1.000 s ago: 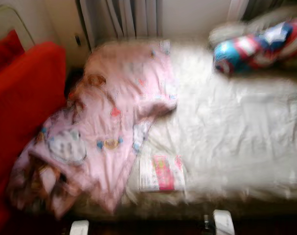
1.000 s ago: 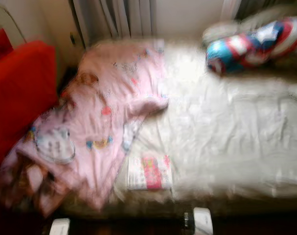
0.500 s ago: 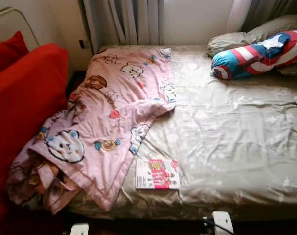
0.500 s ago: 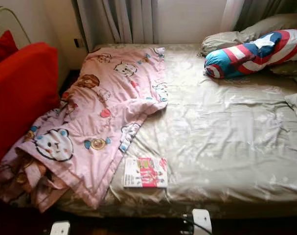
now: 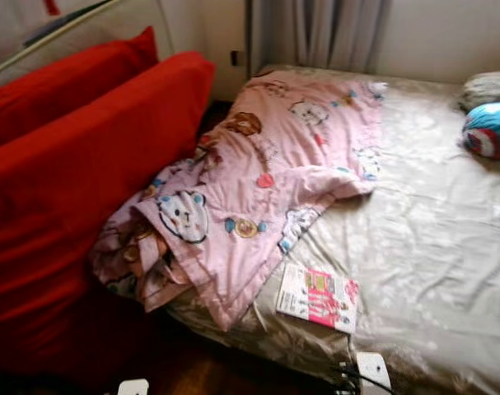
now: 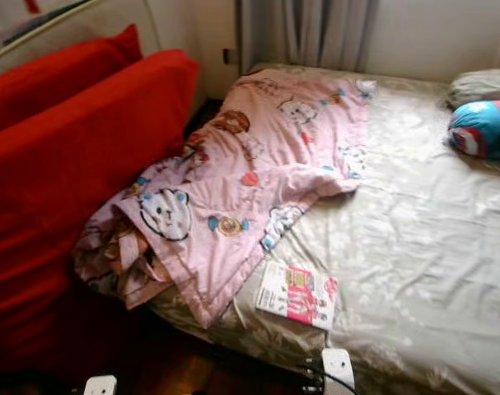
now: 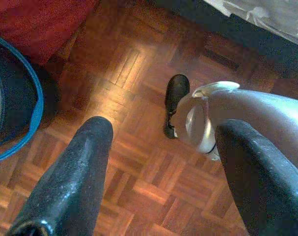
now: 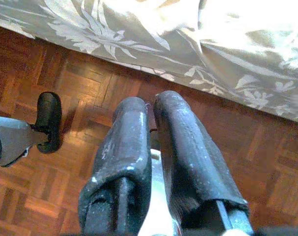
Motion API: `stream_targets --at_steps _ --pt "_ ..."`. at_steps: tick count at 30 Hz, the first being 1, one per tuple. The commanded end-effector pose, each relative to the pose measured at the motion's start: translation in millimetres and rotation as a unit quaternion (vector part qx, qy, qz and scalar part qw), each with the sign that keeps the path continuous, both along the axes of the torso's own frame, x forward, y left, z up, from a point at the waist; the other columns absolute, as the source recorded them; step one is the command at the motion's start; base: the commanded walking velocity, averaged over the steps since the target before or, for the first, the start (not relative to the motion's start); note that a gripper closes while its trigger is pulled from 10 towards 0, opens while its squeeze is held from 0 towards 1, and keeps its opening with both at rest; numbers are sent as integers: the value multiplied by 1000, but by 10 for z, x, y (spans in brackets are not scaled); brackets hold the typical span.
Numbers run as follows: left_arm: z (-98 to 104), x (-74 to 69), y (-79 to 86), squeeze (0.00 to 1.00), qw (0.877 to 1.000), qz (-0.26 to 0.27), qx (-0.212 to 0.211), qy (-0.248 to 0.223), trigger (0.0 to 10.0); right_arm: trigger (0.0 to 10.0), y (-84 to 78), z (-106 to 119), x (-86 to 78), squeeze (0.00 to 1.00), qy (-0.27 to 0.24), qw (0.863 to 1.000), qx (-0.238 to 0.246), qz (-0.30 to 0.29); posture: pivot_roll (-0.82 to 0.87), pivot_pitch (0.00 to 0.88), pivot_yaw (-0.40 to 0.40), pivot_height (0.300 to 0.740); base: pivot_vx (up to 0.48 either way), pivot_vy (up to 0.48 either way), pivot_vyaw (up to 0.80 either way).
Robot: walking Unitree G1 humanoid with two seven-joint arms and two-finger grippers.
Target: Clean up the room
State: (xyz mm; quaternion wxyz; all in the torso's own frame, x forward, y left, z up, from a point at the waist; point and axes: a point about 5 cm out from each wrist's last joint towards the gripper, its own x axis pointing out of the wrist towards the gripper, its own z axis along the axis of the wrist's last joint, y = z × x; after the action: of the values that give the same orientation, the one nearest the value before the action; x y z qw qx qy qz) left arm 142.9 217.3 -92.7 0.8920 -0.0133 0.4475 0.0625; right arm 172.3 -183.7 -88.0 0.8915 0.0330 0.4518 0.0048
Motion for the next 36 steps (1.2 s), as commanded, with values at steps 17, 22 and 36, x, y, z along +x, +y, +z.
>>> stream_targets --at_steps 17,22,36 --pt "-16 -41 12 0 1000 4 -3 9 10000 10000 -2 -32 -73 0 10 1000 1 -4 -7 104 5 740 118 0 225" --pt "-15 -39 13 0 1000 4 -3 9 10000 10000 2 -28 -67 0 6 1000 3 -4 -7 102 8 740 253 0 0" --pt "14 4 7 0 1000 -3 -8 -16 10000 10000 8 6 -24 0 -26 1000 9 -12 5 101 7 740 54 0 0"
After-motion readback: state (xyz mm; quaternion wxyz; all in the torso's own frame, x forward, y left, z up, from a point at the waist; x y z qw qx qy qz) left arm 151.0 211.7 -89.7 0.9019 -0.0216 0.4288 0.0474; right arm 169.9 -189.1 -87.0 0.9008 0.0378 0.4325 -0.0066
